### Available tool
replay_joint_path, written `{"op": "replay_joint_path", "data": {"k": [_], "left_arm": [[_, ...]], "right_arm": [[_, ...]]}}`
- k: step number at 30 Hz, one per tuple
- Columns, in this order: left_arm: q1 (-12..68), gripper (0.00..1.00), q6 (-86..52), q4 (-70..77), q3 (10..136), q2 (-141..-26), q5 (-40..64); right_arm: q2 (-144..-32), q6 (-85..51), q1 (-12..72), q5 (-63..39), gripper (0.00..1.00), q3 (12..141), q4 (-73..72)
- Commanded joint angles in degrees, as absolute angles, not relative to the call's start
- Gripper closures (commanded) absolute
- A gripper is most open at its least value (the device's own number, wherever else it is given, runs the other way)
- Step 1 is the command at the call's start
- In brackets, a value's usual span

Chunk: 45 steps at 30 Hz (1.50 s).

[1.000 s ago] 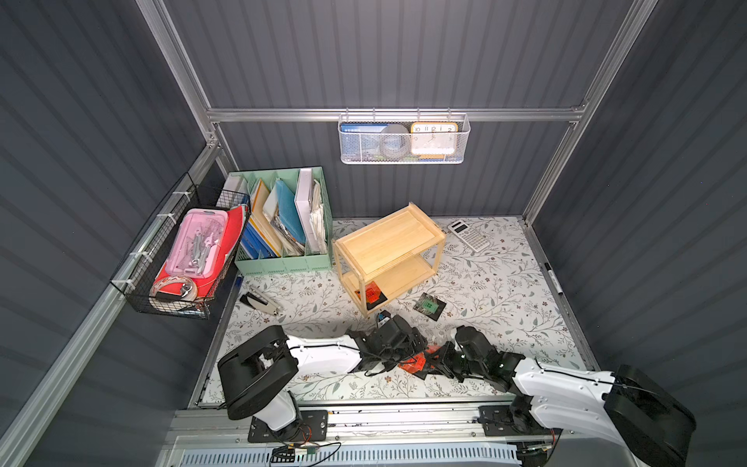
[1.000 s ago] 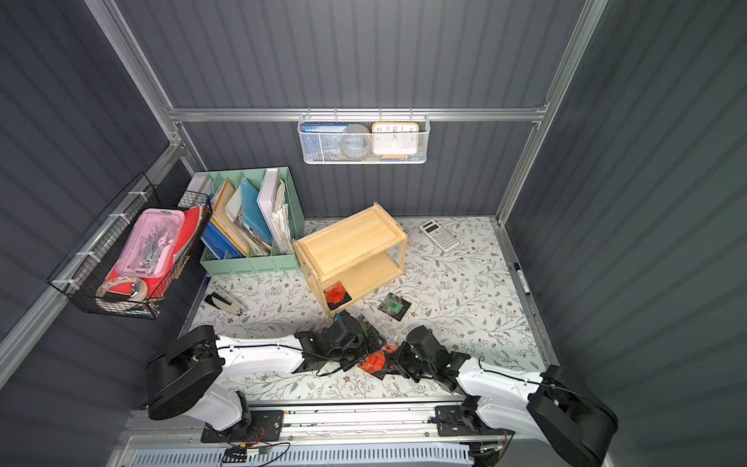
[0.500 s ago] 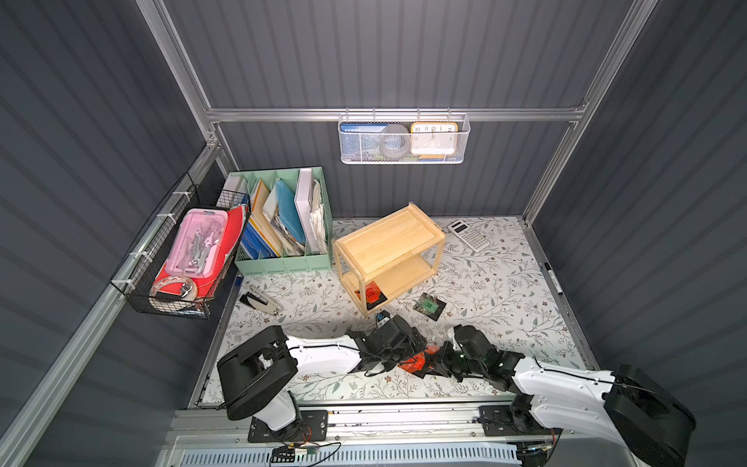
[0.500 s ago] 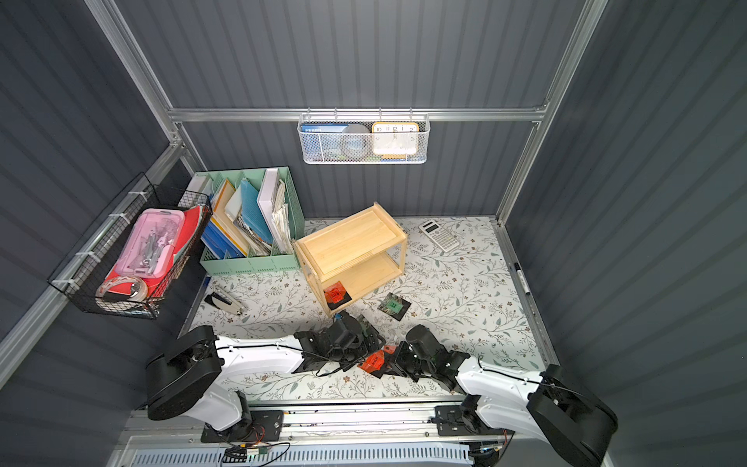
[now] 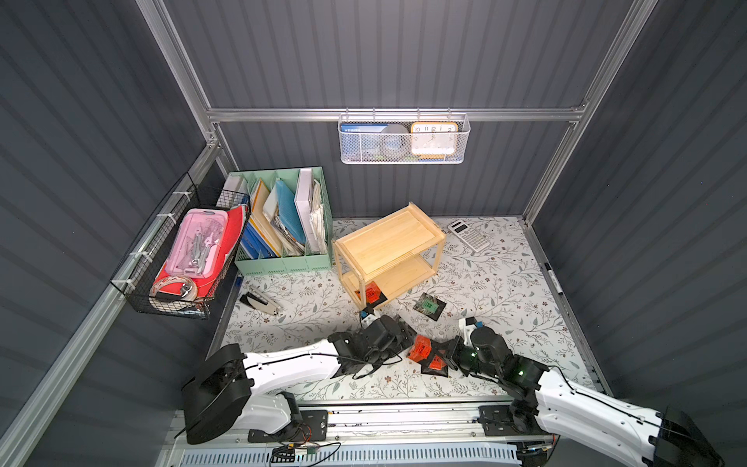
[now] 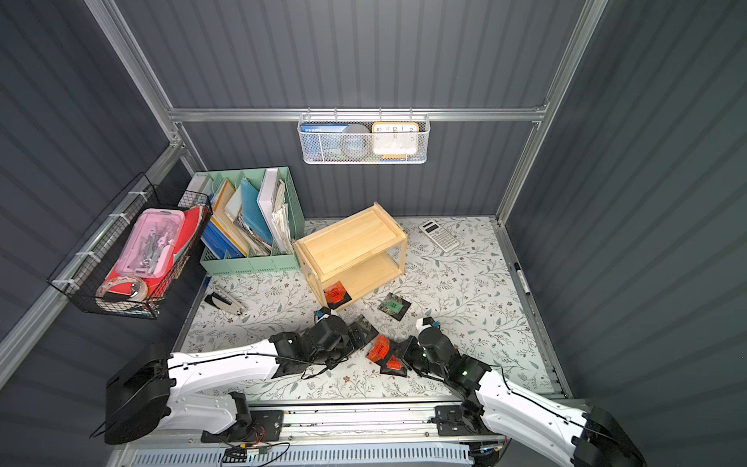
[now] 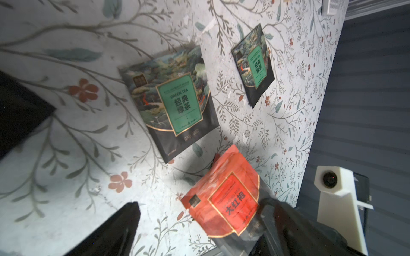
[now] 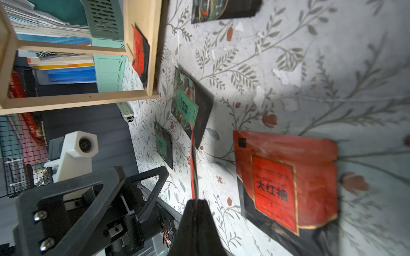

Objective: Place the tea bags on the shelf by color
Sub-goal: Pick up the tea bag from the center of the board, then place the tea bag on the shelf.

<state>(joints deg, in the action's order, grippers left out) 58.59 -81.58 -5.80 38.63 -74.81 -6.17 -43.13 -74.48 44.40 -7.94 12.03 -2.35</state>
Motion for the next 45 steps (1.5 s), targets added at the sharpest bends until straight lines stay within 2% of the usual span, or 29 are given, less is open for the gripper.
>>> {"op": "replay_joint_path", "data": {"k": [1, 15, 27, 36, 45], "left_arm": [[58.8, 0.00, -82.4, -12.2, 37.0, -70.6, -10.5], [58.8, 0.00, -85.8, -26.8, 34.9, -53.8, -18.9], [58.7, 0.00, -86.9, -39.0, 37.3, -44.0, -25.5], [58.6, 0.00, -85.4, -44.3, 38.9, -38.7, -30.8], [56.8, 0.00, -79.5, -46.0, 41.9, -39.0, -32.2]], "right_arm": [[-42.4, -73.6, 43.6, -5.8, 1.00, 13.3, -1.7], [-53.4, -73.1, 36.8, -11.0, 1.00, 19.4, -11.7], [-65.9, -74.8, 35.6, -9.5, 1.00, 26.3, -20.2], [-75.5, -76.6, 35.4, -7.2, 1.00, 30.4, -25.5], [-86.3, -78.9, 34.9, -6.8, 1.00, 34.7, -34.5]]}}
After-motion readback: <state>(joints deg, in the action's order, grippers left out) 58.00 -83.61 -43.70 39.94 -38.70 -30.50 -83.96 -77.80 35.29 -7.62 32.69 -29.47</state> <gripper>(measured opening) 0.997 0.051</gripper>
